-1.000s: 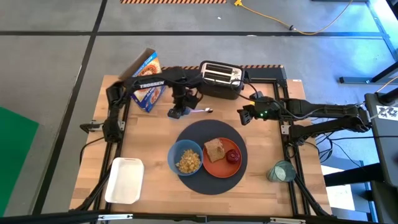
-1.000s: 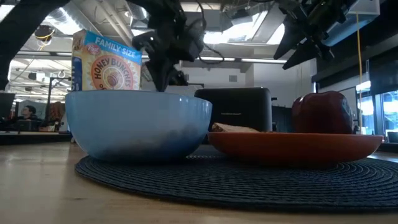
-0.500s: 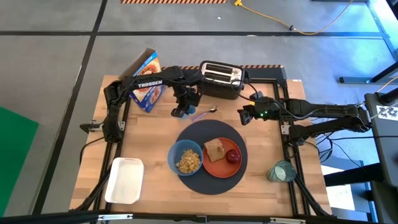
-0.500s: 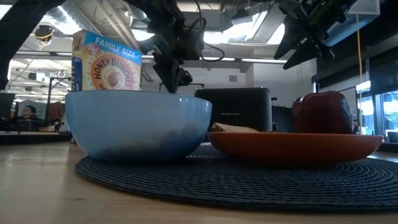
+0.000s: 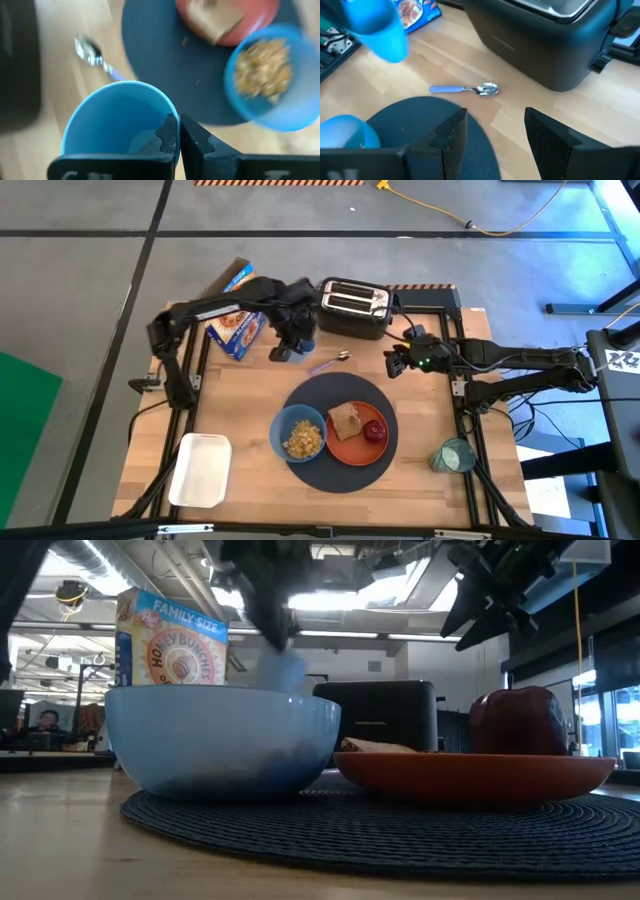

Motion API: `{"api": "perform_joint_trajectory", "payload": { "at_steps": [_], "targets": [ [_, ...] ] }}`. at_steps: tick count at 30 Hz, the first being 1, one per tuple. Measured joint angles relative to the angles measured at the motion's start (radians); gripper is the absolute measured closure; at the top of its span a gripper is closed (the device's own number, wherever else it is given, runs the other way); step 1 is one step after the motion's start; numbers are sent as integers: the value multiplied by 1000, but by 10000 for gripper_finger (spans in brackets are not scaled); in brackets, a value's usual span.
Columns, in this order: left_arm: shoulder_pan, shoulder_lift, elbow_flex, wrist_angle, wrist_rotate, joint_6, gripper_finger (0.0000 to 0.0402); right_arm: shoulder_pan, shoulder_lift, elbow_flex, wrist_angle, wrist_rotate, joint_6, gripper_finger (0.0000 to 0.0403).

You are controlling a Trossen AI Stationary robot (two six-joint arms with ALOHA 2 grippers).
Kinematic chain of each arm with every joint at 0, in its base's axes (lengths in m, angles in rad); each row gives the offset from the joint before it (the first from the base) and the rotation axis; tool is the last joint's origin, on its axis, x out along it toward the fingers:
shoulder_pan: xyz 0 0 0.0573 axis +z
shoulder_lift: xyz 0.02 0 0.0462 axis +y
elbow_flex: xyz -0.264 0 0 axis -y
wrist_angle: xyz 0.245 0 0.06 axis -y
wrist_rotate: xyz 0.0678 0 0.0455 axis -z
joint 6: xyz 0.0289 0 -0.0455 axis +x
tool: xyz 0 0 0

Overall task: Arrange a breakfast setting
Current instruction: Adjust the blue cup

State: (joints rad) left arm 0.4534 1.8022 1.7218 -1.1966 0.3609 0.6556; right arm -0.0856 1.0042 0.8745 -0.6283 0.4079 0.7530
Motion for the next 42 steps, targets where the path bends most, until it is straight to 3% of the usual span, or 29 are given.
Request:
{"api": "perform_joint_trajectory", "payload": {
  "at_steps": [3,6,14,20,27,37,42],
  "targets": [
    [15,-85,-27,86,105,-42,400,-2,0,0,1,19,-1,214],
    [36,-181,-151,258,167,-97,400,-2,0,0,2,20,-1,214],
    [67,-387,-674,783,29,-263,400,-2,0,0,15,21,6,214],
    [24,-441,-891,1025,-109,-351,395,-2,0,0,75,25,6,214],
    [15,-442,-982,1071,-229,-433,393,-2,0,0,114,19,13,214],
    [-14,-442,-982,1071,-245,-470,389,-2,0,0,113,19,45,214],
    [-37,-442,-982,1036,-260,-439,357,-2,6,0,110,27,78,214]
  ]
}}
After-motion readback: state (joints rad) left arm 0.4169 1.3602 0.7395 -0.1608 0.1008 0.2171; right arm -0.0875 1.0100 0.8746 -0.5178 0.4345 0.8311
